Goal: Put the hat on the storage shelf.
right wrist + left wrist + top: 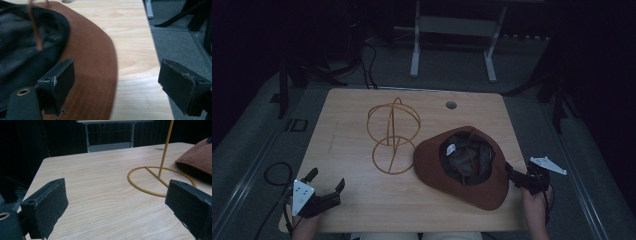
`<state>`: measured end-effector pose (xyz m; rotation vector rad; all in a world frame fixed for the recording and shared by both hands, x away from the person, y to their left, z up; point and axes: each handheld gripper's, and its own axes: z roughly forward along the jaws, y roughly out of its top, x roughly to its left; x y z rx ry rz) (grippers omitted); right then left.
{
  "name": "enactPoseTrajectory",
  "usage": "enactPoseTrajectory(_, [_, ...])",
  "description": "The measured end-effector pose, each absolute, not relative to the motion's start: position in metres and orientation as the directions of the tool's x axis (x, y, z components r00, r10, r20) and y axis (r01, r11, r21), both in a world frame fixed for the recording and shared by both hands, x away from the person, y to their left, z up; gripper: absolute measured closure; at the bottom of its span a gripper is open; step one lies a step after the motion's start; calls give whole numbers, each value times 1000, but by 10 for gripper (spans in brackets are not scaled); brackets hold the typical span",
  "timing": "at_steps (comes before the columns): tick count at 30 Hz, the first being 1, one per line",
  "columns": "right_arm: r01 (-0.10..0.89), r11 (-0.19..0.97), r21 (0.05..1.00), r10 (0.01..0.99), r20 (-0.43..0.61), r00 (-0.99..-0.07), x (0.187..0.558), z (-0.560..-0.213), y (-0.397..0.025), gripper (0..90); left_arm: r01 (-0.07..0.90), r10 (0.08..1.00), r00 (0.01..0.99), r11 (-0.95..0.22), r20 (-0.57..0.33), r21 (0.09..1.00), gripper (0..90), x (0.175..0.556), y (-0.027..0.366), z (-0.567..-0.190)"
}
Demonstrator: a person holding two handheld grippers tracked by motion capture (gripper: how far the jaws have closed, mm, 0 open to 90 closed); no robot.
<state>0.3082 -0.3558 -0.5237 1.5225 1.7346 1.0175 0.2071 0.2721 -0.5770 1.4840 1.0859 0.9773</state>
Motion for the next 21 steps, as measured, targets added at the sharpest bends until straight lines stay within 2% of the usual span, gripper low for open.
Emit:
enactPoseTrajectory(7, [530, 45, 847, 977, 74, -202, 315, -504, -345, 137, 190, 950, 311, -36, -25, 981, 56, 207, 270, -575])
enactPoseTrajectory(9, [542, 55, 838, 977, 67, -204, 319, -498, -342, 134, 201, 948, 316, -45, -22, 979, 56, 207, 269, -575])
enactPoseTrajectory(15, [535, 119, 837, 952, 58, -302, 331, -487, -327, 135, 225, 959, 283, -77, 11, 971, 52, 206, 265, -570])
enactPoseTrajectory(21, [550, 156, 820, 938, 51, -342, 352, -489, -310, 147, 245, 954, 300, -68, -10, 967, 52, 207, 264, -571])
